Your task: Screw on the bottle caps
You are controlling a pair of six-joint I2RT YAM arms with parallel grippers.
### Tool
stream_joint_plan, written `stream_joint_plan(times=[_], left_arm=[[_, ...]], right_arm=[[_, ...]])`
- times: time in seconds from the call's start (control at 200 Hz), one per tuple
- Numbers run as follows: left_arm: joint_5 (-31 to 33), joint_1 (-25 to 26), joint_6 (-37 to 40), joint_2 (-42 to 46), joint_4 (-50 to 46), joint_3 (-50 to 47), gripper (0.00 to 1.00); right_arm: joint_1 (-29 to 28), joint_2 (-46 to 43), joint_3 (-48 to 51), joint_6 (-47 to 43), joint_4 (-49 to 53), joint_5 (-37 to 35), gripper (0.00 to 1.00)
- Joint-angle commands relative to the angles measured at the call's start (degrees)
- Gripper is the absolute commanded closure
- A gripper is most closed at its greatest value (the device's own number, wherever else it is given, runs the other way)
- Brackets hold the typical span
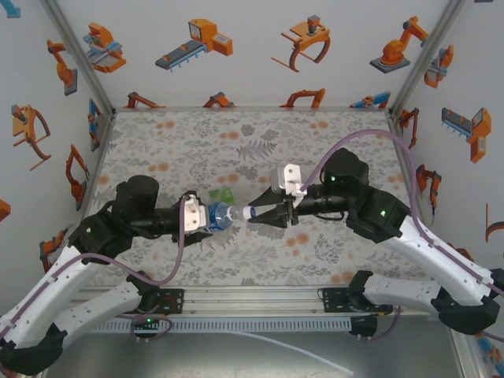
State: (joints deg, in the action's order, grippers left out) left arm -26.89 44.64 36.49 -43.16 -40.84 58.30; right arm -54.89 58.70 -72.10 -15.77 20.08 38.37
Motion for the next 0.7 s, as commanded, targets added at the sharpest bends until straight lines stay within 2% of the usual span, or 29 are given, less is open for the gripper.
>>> stream_joint_plan(times=[0.0, 0.426, 0.696], left_arm=[[-2.3, 0.3, 1.5, 0.1, -1.2, 1.6, 1.0], [-4.3, 0.3, 1.9, -0.1, -1.2, 1.4, 1.0], [-4.7, 0.3, 1.5, -0.4, -1.2, 1.5, 1.0]], right_arm=[[-1.1, 1.1, -2.2, -1.9, -1.2, 1.3, 1.0], [-2.9, 4.4, -4.3, -3.5, 0.3, 1.0, 1.0], [-3.9, 6.8, -8.8, -8.7, 9.0, 0.5, 1.0]])
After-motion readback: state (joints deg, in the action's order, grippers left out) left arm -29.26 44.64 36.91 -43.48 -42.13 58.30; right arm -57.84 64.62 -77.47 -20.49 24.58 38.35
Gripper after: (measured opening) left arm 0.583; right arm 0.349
